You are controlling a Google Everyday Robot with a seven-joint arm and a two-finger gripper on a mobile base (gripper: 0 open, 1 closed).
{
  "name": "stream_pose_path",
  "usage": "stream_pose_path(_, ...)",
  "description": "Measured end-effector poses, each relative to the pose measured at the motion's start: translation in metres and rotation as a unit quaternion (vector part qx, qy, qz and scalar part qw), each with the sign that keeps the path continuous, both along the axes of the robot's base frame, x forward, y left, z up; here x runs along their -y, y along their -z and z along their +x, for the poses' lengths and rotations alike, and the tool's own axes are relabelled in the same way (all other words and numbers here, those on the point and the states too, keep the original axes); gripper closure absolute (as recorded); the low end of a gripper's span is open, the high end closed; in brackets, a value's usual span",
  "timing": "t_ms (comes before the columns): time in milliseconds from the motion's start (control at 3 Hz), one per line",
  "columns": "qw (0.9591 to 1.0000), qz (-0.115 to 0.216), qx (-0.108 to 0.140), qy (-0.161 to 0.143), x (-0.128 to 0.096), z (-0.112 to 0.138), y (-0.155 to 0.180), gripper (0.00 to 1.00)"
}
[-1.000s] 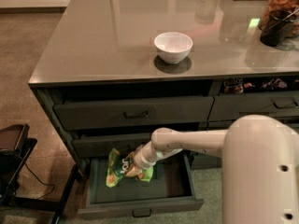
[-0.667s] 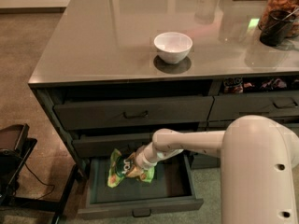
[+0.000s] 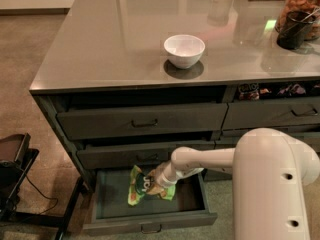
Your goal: Place green rice chip bag into bottom drawer
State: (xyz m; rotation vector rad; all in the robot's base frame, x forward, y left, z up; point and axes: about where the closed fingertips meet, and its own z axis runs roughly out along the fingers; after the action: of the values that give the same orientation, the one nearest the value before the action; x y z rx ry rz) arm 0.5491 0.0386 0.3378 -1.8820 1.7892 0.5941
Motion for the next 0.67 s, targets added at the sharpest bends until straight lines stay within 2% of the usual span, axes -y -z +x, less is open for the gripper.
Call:
stream_pose_path(333, 1.0, -0.009, -0.001, -0.003, 0.025, 0.006, 0.045, 1.0)
stream_pose_path(667, 0.9999, -0.001, -0.009, -0.008, 0.04, 0.019, 0.088, 1.0)
